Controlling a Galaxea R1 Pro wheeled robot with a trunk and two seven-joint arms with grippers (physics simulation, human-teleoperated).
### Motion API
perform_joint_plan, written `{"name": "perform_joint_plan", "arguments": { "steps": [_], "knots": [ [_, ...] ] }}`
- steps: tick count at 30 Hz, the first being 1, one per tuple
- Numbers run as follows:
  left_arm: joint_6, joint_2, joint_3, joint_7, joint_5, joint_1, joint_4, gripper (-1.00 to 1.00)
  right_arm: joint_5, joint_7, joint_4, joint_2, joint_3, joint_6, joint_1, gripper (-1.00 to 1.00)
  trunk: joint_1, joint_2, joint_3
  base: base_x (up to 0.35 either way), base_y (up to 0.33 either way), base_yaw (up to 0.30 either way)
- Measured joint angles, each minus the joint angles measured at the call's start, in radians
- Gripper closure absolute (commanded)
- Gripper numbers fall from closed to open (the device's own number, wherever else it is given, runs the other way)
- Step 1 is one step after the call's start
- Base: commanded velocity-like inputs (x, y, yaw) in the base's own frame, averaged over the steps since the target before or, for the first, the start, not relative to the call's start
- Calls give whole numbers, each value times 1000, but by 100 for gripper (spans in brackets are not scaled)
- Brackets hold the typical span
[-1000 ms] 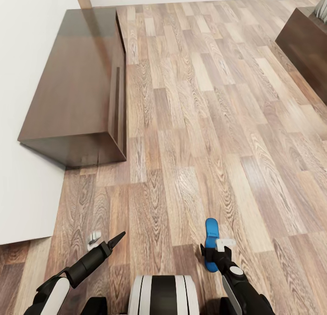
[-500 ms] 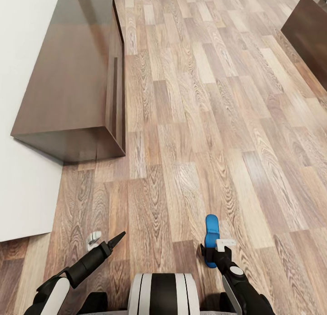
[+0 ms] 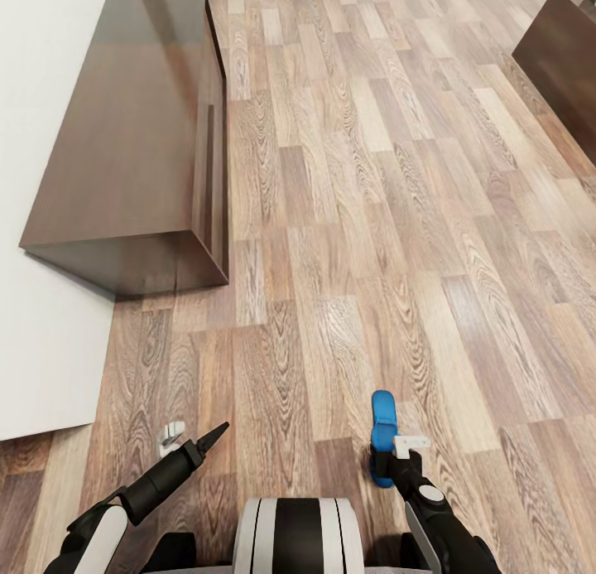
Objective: In the bedroom, move the book from the bed onto either nightstand, and place the two sandals side by side next to the bed.
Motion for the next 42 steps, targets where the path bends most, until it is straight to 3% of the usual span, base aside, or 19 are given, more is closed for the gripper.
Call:
{"name": "perform_joint_plan", "arguments": {
  "steps": [12,42],
  "knots": [
    [0,0,0,0,-1,0,21,-100,1,0,0,0,-1,0,0,100,0,0,0,0,0,0],
    [1,0,-1,1,-2,0,19,-100,0,1,-2,0,-3,0,0,100,-14,7,116,0,0,0]
  ]
}}
